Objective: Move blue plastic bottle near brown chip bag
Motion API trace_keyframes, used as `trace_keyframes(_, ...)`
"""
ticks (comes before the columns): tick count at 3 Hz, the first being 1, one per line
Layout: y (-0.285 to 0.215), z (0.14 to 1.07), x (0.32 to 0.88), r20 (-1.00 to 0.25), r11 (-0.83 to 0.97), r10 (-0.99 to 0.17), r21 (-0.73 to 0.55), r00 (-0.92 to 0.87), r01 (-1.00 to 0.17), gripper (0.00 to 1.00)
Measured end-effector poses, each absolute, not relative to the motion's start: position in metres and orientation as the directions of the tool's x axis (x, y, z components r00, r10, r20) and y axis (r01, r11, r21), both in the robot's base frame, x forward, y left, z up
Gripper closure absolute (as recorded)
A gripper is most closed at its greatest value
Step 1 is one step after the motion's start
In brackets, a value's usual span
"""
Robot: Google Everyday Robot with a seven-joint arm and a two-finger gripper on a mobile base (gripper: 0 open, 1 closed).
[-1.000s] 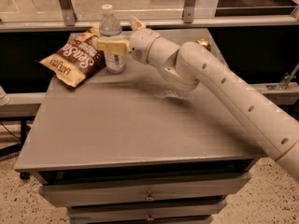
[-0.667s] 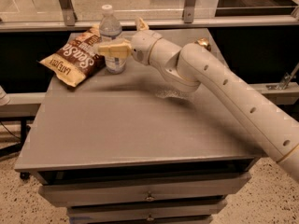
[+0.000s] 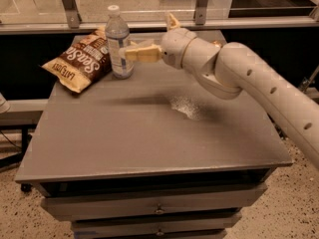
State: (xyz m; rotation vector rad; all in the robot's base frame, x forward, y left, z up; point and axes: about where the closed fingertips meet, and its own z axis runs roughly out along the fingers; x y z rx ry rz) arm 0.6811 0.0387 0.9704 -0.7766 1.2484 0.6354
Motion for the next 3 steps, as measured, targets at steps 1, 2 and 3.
trace_keyframes(1,-0.016,0.977,0.651,-0.967,0.609,-0.071,-0.235,0.243,-0.758,0.0)
trace_keyframes(2,-0.073,0.972,0.619,-0.956,0.622,-0.121,-0.282,0.266,-0.73,0.0)
trace_keyframes(3,-0.094,0.972,0.613,-0.955,0.641,-0.131,-0.285,0.265,-0.712,0.0)
